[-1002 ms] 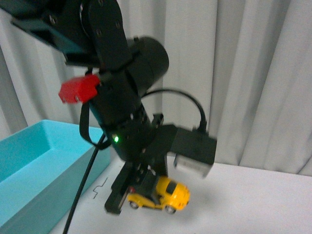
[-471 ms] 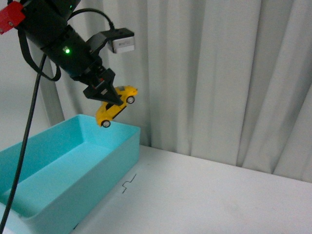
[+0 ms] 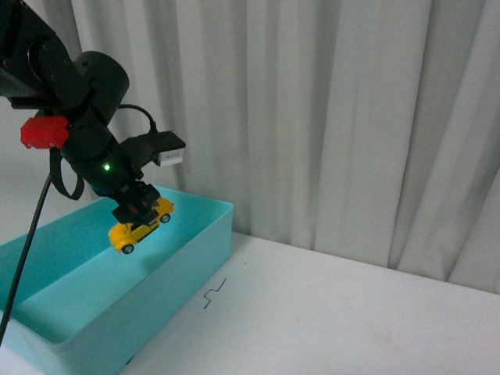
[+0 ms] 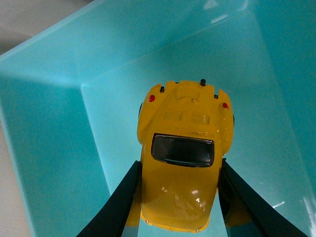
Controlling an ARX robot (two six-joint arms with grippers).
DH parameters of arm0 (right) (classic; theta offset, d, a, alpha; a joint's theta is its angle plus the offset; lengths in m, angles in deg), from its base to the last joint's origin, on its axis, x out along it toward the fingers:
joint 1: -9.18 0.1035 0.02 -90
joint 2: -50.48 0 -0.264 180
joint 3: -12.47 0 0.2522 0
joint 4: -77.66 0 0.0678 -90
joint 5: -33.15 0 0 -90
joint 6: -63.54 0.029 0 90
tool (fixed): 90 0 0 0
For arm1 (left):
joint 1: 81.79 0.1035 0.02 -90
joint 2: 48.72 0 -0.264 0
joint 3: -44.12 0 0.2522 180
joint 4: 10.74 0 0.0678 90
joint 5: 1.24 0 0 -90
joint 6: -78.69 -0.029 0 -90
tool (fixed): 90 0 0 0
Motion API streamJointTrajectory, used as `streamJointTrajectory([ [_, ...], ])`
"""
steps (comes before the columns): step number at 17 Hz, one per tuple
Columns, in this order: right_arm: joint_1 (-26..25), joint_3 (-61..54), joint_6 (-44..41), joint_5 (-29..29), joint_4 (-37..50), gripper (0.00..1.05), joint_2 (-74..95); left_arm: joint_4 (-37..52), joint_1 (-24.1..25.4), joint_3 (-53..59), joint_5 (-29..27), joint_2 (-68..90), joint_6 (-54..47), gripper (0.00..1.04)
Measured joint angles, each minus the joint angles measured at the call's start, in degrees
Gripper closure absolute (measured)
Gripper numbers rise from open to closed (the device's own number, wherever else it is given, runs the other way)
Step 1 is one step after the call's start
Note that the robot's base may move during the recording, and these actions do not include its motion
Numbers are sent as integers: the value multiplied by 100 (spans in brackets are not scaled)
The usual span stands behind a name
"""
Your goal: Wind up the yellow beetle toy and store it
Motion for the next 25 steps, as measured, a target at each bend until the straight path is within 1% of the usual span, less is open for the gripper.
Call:
streamJointTrajectory([
  [2,0,0,0,0,0,7,0,332,118,20,-356,254,37,67],
  [4,0,0,-2,0,0,7,0,461,225,31,-627,511,61,67],
  [9,0,0,0,-2,0,7,0,800,286,94,-863,907,151,67],
  [12,0,0,0,0,0,7,0,802,275,168,-874,1021,184,67],
  [13,0,0,0,0,0,7,0,802,258,181,-868,1023,188,61],
  [15,0,0,0,0,0,7,0,621,258,175,-745,1021,192,38],
  [16,0,0,0,-2,0,7,0,546,258,164,-664,1019,216,29],
  [18,0,0,0,-2,-2,7,0,446,258,162,-411,876,262,8],
  [19,0,0,0,0,0,7,0,472,258,166,-166,673,293,6],
  [20,0,0,0,0,-2,7,0,490,264,201,153,278,313,7],
  [23,0,0,0,-2,0,7,0,555,361,415,809,-981,354,7],
  [25,0,0,0,0,0,7,0,498,507,796,1178,-1928,361,7],
])
